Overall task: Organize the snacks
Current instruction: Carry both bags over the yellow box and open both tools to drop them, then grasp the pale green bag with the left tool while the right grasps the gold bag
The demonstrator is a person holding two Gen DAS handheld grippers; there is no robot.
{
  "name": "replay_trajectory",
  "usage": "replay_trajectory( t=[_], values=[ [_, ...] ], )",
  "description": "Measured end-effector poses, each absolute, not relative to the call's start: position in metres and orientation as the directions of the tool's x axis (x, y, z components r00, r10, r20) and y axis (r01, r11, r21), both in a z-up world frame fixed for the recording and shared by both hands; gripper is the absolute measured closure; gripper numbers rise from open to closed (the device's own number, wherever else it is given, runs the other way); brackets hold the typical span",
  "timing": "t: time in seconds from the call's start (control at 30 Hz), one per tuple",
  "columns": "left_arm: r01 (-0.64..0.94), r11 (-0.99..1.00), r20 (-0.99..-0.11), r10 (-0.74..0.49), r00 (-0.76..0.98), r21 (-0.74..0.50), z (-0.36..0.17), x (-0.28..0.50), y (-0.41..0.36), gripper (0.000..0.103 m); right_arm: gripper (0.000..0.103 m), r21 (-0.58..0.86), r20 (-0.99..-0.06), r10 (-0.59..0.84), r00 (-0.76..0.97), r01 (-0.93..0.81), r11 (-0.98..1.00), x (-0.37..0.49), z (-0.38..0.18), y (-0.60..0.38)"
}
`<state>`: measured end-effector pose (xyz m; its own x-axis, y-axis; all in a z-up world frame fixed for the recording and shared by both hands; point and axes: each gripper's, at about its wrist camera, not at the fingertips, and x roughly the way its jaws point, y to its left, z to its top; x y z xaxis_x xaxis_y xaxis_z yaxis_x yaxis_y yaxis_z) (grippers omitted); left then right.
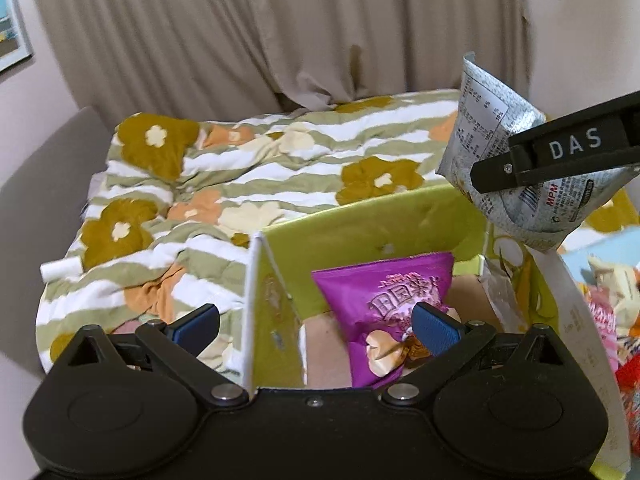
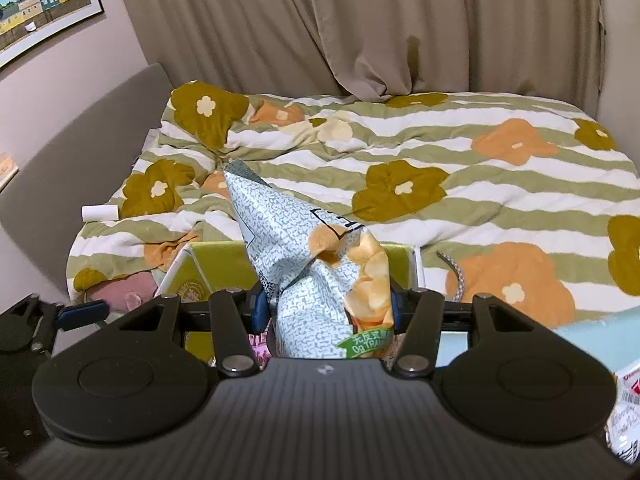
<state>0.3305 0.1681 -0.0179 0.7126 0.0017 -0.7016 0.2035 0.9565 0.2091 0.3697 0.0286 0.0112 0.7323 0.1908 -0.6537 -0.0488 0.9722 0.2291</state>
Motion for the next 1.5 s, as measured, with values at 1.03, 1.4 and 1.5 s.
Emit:
replay_trajectory(
  t=[1.03, 1.4, 1.5],
  values=[
    [0.09, 0.987, -0.692, 0.029, 0.722, 0.136, -0.001, 0.306, 0.185, 0.0, 0.0, 0.287, -0.671, 0.205, 0.712, -0.005, 0.958, 0.367, 0.009, 0.019],
    [0.173, 0.978, -0.656, -0.056, 0.753, 0.115, 0.023, 0.271, 0.165, 0.0, 0.0, 0.197, -0.648, 0.101, 0.755, 0.039, 0.98, 0.301, 0.047, 0.001],
    [0.194, 0.976, -0.645, -0.088, 0.759, 0.095, 0.029, 0.254, 0.153, 0.0, 0.0, 0.2, -0.638, 0.082, 0.766, 0.061, 0.978, 0.278, 0.054, -0.011]
  ],
)
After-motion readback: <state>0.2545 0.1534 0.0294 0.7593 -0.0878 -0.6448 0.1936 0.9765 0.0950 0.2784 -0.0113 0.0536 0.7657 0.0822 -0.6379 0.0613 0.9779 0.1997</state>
